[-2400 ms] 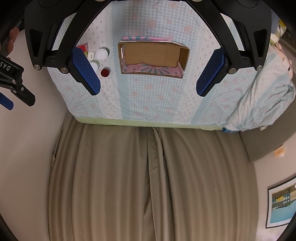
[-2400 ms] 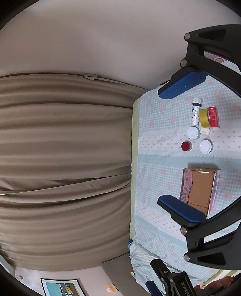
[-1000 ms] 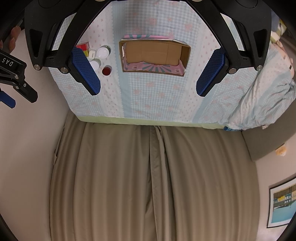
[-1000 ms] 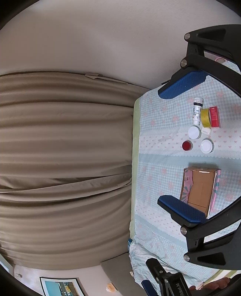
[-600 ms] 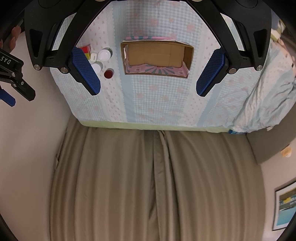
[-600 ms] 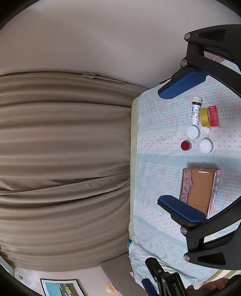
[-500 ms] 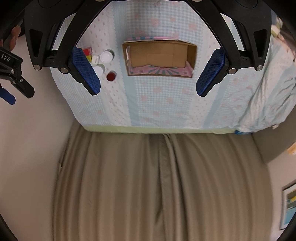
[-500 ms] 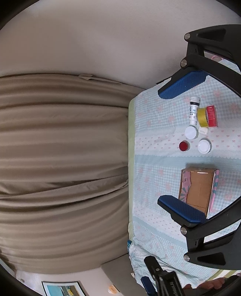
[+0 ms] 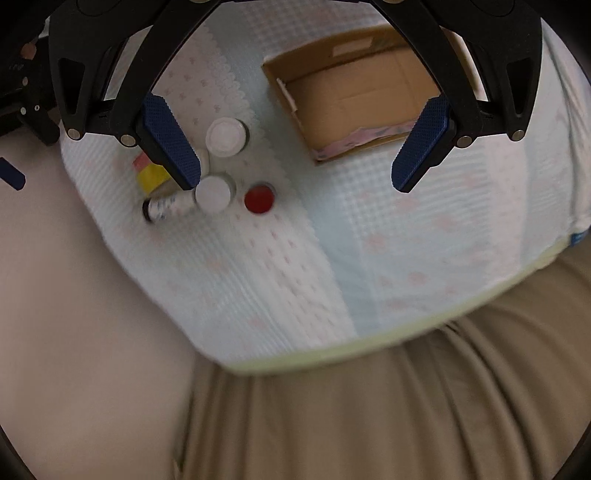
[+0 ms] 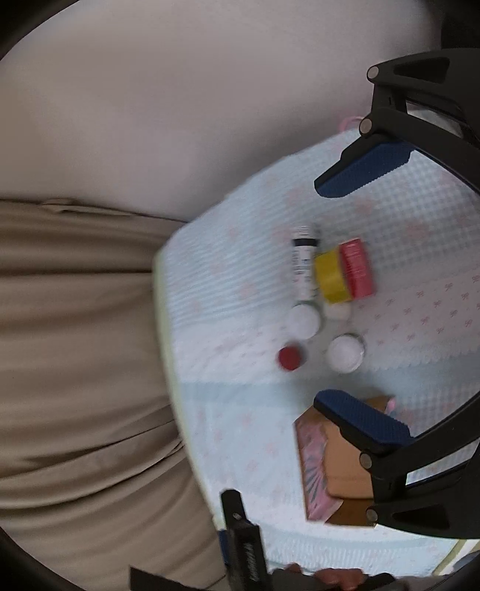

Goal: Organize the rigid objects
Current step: 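Grasp the red-lidded jar with the left tool while the right tool grasps the yellow tape roll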

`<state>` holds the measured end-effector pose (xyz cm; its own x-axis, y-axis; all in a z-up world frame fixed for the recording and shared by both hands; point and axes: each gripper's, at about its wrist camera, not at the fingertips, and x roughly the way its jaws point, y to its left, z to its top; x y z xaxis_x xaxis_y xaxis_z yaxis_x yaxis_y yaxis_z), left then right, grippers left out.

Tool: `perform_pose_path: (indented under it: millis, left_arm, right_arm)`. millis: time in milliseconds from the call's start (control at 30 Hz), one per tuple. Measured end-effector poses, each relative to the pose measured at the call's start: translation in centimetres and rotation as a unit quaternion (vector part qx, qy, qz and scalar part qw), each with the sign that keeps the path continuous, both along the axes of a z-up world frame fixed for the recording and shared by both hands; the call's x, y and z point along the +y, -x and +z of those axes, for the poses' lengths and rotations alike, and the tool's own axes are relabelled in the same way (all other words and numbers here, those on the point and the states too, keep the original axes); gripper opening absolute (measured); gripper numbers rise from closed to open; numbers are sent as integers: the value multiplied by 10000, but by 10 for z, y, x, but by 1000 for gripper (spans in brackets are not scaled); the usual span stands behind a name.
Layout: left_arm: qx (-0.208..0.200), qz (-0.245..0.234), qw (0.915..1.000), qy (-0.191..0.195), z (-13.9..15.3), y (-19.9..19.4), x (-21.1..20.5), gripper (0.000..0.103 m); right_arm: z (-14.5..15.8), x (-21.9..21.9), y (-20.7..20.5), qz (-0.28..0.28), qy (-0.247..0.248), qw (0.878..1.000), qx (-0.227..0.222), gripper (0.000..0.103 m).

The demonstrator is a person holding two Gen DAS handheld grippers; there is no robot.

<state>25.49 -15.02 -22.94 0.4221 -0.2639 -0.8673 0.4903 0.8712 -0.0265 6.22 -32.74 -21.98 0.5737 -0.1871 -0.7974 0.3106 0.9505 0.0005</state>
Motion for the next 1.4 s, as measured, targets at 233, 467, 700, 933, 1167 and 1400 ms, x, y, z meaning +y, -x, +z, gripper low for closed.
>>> perform_pose_path:
  millis: [233,467,700,933,1167,1400]
  left_arm:
    - [856,-757,9895,-885,-114,-49,-72,103]
    - [1535,-1278,9650,-1700,-217,-83,-114,94]
    - [1763,-1696,9452,-2164,-271,-89,-143,91]
    - [1943,-1687,9420,-2154,-304,-94,-152,74]
    - [1848,-1663,9506,-1857,-298,-98,-149,51]
    - [1717,-1614,9552,-1792,-277,-87,-145,51]
  right_arm:
    - [-96,-38,-49,129,-369,9944,979,103]
    - [-175,-63,-94,464,-708,9782,1895,103]
    - [-229,-70,-130,860,-966,9574,2580,103]
    - [-250,-77,-136,1103,-1036,9462,2860,103]
    - [-250,-83,-137,1321,-1117,9419,2878,97]
    - [-250,-79,-140,1358,-1045,9423,2877,96]
